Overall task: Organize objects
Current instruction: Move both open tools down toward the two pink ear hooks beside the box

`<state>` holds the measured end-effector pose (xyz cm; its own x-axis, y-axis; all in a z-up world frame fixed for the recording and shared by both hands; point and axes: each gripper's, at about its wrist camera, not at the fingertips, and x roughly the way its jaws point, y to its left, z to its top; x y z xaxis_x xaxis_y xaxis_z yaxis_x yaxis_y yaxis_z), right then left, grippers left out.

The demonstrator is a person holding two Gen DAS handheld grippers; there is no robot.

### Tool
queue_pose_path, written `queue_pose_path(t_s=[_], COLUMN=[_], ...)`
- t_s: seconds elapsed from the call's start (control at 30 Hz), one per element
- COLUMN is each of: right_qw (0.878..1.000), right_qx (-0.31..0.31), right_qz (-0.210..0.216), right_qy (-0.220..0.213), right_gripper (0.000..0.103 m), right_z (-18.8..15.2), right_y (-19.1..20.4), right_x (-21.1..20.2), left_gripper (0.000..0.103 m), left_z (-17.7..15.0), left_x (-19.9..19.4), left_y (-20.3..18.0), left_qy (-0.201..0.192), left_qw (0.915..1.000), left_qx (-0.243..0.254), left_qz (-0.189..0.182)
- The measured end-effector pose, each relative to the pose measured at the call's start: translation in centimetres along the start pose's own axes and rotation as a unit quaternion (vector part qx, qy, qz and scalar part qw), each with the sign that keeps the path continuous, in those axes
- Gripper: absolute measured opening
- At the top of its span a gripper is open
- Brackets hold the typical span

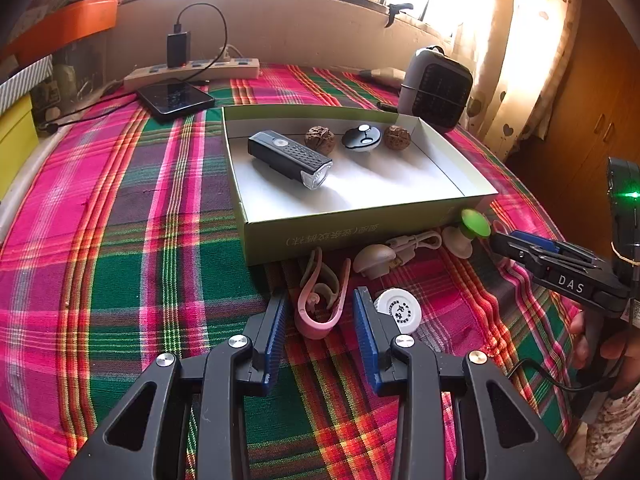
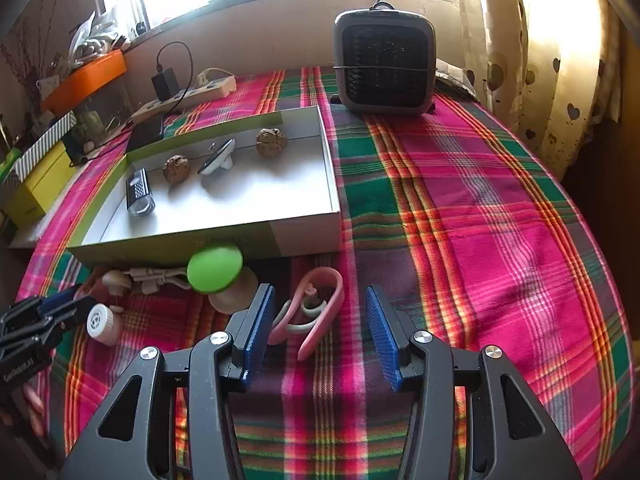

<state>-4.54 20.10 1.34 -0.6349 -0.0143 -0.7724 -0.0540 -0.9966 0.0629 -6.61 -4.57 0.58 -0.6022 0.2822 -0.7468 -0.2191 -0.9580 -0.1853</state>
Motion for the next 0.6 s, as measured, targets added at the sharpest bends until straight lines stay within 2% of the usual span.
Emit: queue_pose_path(t_s=[0.13,0.6], right_qw=[1.000,1.000], right_qx=[-0.003,-0.010], right_qz=[-0.021,-0.017], right_qy=[-0.001,0.004], right_gripper=[0.048,0.048], right_z=[0.0,-0.1], right_y=[-0.4,-0.2], right_x=[-0.2,0.8], left_gripper=[0.031,0.031], left_z=[0.2,0.9], left_x=[0.1,1.0], left_y=[-0.2,-1.0], left_qy=[0.002,0.006], left_qw=[1.0000,0.9991], left_qx=[0.005,0.021], left_qz=[0.002,0.036])
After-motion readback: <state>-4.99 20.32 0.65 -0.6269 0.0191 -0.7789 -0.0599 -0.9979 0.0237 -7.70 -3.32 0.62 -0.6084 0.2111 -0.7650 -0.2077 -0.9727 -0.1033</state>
